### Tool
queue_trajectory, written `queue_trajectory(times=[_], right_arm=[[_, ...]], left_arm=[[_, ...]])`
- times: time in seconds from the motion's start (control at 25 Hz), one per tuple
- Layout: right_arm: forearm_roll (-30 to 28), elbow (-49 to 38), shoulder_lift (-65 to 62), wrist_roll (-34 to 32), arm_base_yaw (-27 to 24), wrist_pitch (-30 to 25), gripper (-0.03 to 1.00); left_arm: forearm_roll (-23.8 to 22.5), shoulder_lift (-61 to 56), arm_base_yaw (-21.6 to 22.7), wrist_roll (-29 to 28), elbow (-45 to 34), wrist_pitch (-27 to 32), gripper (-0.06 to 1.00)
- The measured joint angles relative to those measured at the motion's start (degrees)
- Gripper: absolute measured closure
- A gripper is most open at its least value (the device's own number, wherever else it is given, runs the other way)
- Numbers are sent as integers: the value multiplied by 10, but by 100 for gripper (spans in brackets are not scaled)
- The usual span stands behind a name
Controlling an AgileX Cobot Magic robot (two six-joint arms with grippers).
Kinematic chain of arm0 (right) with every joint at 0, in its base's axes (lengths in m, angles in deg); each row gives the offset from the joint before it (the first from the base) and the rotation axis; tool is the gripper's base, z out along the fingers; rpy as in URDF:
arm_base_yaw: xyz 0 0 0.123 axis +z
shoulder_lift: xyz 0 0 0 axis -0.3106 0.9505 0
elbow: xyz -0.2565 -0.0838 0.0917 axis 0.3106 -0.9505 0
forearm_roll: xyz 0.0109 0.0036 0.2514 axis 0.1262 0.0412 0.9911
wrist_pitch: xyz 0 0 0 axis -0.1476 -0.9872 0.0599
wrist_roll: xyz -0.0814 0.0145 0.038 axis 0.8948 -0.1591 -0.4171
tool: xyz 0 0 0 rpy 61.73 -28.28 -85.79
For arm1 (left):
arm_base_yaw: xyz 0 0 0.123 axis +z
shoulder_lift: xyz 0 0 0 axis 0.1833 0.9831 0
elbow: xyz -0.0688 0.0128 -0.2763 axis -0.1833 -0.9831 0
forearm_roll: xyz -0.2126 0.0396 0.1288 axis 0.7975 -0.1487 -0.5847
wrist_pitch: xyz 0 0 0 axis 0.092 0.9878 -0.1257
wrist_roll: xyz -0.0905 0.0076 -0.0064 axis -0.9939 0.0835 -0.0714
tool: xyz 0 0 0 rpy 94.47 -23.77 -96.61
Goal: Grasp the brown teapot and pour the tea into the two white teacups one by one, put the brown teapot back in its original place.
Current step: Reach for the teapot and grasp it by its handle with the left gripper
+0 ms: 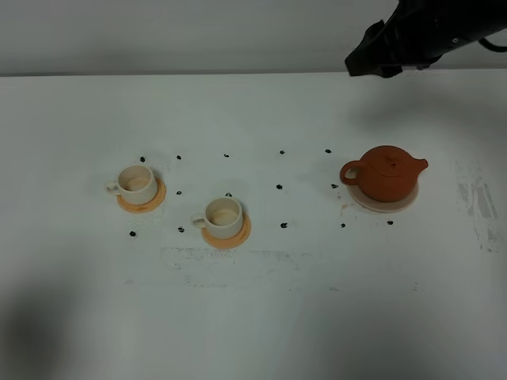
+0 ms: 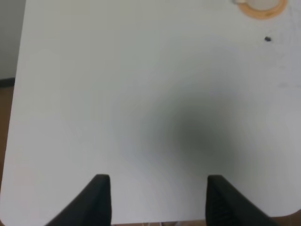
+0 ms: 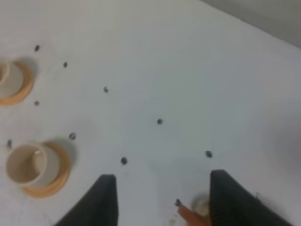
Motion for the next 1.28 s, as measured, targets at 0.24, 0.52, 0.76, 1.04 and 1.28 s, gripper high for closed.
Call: queue_trajectory(times=[0.24,0.52,0.76,1.04,1.28], right_arm=[[-19,-1,30,14,49,-1,51],[-33,-1,37,14,83,8,51],[-33,-1,58,14,86,10,51],[-40,-1,83,16,88,14,51],[-63,-1,116,18,89,46,51]], left_arm=[[13,-69,0,-4,-37,0,48],[69,-146,0,-7,-81,0,48],[96,-160,0,-7,-142,-53,48],[97,-160,0,-7,-153,-73,48],[97,-160,0,-7,-153,-73,48]])
